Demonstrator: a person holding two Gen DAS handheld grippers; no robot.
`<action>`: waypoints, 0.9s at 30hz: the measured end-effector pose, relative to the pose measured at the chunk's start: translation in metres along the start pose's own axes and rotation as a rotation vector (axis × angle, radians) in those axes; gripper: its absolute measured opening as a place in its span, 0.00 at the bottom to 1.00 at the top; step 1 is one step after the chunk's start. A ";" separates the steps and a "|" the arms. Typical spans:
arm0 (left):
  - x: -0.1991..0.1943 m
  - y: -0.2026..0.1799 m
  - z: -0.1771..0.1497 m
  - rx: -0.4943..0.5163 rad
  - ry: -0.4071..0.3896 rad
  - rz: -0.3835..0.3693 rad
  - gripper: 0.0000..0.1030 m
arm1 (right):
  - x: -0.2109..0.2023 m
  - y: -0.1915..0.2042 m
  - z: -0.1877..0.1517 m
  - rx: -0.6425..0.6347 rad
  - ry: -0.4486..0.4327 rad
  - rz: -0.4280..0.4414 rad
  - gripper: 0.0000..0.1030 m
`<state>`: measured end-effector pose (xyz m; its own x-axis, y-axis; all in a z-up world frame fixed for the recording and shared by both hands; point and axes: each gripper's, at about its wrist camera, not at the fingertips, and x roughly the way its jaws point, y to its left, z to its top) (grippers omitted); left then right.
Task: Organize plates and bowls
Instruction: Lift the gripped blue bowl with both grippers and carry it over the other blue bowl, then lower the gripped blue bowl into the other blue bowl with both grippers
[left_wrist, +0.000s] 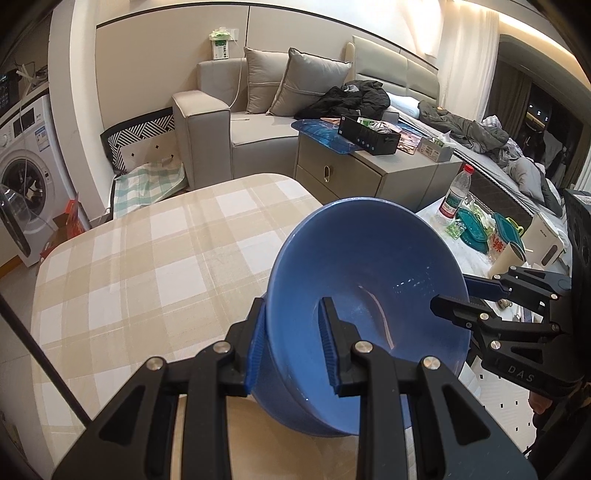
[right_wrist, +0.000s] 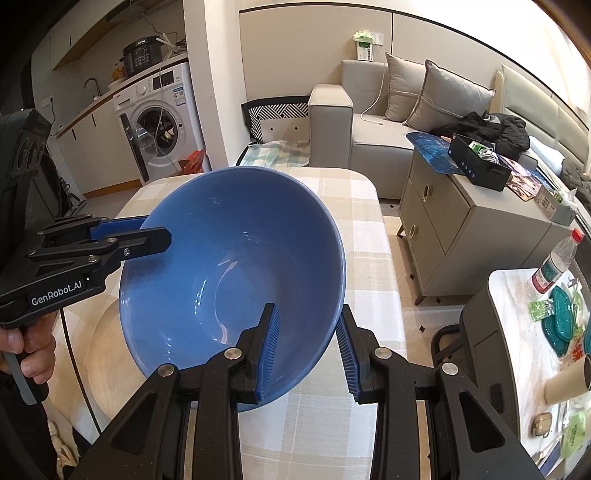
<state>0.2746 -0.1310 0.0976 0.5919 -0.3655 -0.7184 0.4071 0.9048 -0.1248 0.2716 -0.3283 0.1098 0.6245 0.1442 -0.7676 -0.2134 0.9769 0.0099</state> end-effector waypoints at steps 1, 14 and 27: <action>0.000 0.001 -0.001 -0.002 0.002 0.001 0.26 | 0.001 0.001 0.000 -0.001 0.002 0.001 0.31; 0.006 0.009 -0.011 -0.015 0.023 0.015 0.26 | 0.019 0.003 0.001 -0.016 0.036 0.013 0.31; 0.016 0.014 -0.021 -0.026 0.047 0.019 0.26 | 0.031 0.006 -0.002 -0.029 0.061 0.014 0.31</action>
<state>0.2747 -0.1198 0.0704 0.5660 -0.3381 -0.7519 0.3774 0.9171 -0.1284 0.2882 -0.3185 0.0848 0.5746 0.1475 -0.8051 -0.2444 0.9697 0.0032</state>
